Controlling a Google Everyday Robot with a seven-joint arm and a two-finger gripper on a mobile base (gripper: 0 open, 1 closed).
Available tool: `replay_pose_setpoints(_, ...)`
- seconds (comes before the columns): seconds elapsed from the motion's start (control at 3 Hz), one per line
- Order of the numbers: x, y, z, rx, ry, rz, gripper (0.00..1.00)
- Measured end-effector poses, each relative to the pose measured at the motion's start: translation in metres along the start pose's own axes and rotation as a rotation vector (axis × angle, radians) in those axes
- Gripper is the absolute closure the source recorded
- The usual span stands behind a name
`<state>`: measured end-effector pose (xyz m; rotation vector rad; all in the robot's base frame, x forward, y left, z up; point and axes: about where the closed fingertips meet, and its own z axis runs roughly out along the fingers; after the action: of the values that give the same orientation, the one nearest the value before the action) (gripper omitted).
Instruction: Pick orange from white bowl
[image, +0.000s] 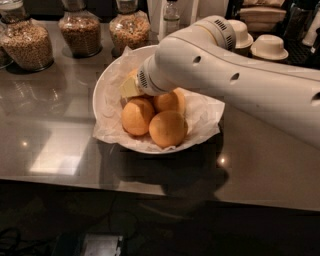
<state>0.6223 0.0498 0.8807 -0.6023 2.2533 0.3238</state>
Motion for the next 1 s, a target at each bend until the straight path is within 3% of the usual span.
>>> replay_pose_setpoints(0.67, -0.001, 0.001, -0.002, -0.004, -0.003, -0.003, 0.89)
replay_pose_setpoints(1.0, -0.006, 0.002, -0.016, -0.037, -0.016, -0.015, 1.0)
